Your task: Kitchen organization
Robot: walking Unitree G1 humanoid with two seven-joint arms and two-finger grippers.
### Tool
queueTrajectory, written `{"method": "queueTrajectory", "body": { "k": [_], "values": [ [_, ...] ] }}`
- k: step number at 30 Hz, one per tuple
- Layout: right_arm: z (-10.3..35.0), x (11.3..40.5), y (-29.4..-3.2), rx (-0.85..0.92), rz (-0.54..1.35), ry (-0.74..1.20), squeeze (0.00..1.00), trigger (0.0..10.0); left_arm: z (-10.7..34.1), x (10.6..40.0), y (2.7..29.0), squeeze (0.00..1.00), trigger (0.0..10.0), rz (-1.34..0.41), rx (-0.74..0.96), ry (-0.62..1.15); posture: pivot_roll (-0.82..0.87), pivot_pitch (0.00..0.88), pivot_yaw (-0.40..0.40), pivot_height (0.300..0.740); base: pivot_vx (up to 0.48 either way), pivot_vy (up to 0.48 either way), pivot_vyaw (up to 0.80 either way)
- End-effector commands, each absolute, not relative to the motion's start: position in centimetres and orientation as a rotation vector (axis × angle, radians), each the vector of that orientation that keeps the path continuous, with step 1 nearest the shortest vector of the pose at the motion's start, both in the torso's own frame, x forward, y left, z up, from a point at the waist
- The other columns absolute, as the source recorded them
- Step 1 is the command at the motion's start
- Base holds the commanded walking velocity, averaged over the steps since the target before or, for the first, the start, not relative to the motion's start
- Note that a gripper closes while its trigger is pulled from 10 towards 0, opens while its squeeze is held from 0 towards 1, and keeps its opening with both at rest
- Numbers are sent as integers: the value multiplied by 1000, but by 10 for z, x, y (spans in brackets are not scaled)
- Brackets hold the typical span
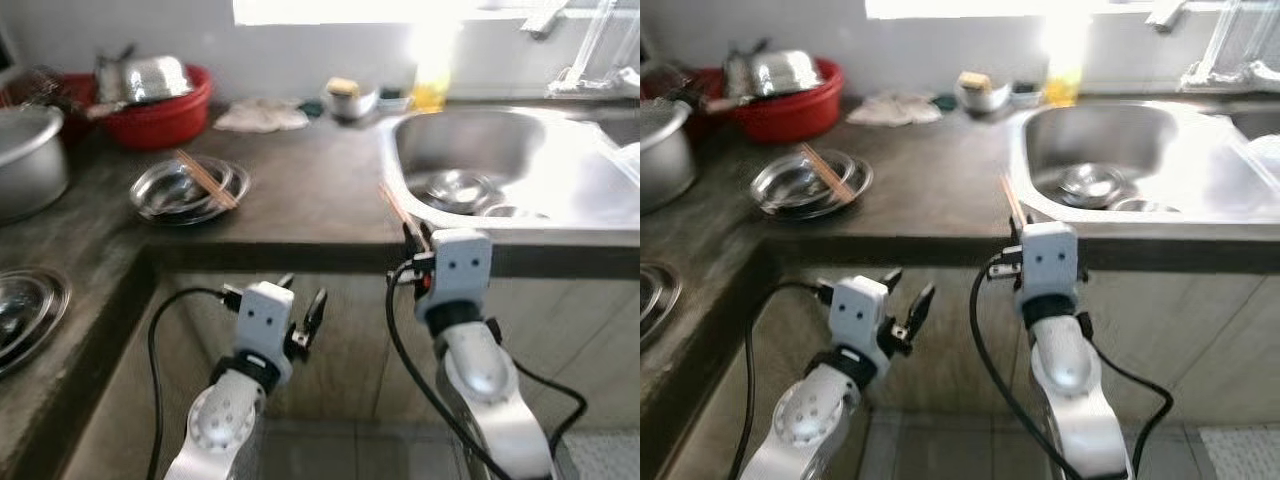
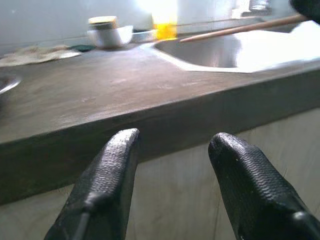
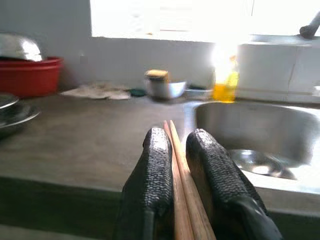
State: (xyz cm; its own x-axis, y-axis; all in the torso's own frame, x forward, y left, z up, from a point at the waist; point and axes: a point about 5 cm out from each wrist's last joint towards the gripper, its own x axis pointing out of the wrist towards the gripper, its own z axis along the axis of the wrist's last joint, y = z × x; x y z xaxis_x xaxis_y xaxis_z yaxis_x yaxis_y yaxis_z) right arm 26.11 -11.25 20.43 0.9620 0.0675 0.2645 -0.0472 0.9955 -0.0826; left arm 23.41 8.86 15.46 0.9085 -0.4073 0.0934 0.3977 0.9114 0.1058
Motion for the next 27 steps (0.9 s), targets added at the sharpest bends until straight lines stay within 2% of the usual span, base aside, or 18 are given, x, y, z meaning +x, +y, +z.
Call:
{"method": "queueTrajectory", "body": {
  "k": [1, 22, 27],
  "values": [
    [206, 261, -123, -86, 15, -278, 0, 10000, 157, 233, 81, 0, 10000, -441, 78, -130, 57, 53, 12, 740, 259, -401, -800],
    [237, 285, -133, -127, 43, -358, 0, 10000, 157, 237, 84, 0, 10000, -424, 94, -136, 64, 44, 8, 740, 288, -378, 0],
    [244, 290, -135, -137, 48, -369, 0, 10000, 157, 237, 84, 0, 10000, -421, 92, -135, 65, 50, 5, 740, 389, -278, 800]
  ]
}}
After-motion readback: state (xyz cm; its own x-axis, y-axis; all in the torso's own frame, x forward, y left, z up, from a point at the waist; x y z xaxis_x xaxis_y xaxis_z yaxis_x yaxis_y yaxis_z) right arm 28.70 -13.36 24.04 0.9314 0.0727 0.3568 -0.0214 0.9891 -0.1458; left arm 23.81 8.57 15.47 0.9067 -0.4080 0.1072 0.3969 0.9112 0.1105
